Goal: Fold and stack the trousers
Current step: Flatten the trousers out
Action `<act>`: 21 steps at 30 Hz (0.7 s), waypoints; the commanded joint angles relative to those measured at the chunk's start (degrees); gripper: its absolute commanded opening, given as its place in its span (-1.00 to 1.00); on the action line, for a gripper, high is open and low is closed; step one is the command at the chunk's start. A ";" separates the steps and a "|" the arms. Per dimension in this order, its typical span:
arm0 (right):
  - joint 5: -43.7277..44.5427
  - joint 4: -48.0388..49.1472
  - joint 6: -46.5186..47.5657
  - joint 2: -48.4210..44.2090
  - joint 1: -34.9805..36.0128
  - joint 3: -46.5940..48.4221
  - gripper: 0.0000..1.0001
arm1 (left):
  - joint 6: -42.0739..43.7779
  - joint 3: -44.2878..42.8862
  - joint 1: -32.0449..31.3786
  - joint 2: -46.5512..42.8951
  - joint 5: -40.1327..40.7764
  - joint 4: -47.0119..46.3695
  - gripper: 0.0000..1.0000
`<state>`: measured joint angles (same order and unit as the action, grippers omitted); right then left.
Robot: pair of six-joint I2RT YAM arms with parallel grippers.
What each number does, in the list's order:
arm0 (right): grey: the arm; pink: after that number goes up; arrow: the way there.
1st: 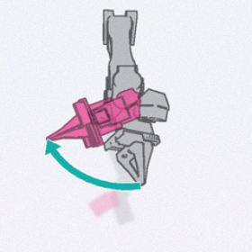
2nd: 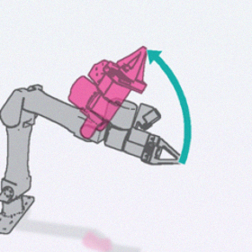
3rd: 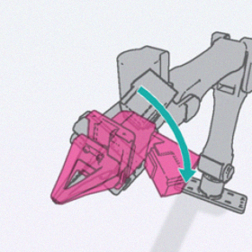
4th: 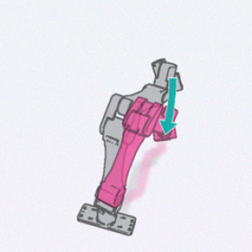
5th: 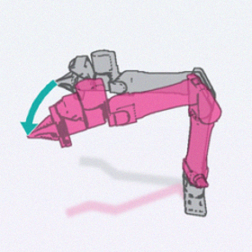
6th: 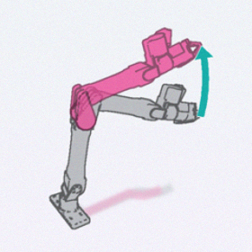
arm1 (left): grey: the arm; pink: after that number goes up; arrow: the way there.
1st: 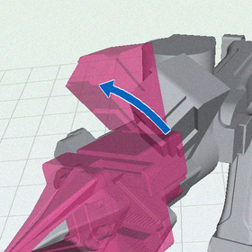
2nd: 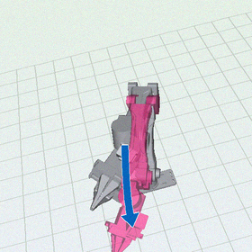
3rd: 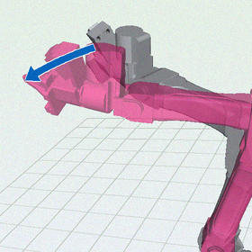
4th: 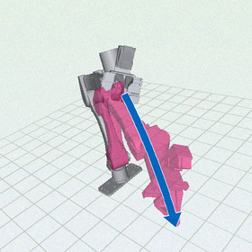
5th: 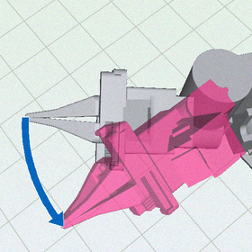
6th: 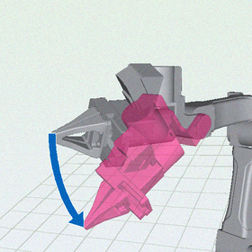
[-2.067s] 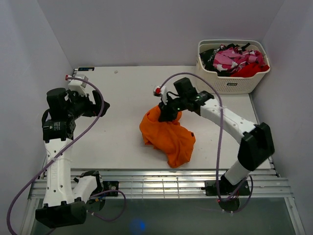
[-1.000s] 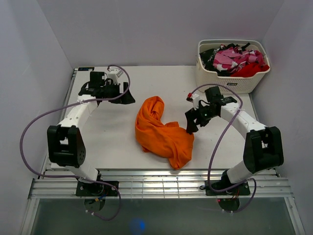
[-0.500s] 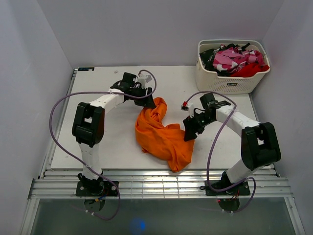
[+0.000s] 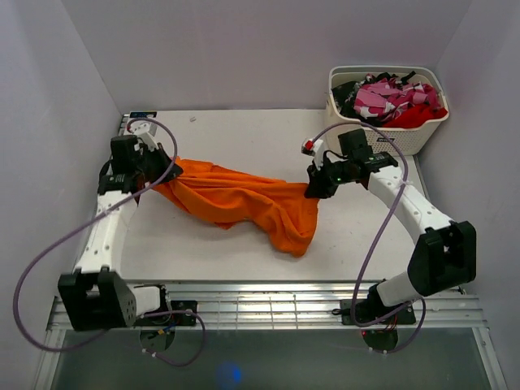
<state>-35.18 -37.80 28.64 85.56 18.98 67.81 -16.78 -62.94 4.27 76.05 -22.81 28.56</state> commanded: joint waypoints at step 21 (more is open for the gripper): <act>22.35 -18.09 10.64 -0.66 -16.51 3.91 0.80 | 32.59 1.59 0.91 -5.83 4.88 18.12 0.88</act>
<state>-12.23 -51.07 38.61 87.00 6.44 71.00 11.05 -59.79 5.04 70.83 -19.51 46.41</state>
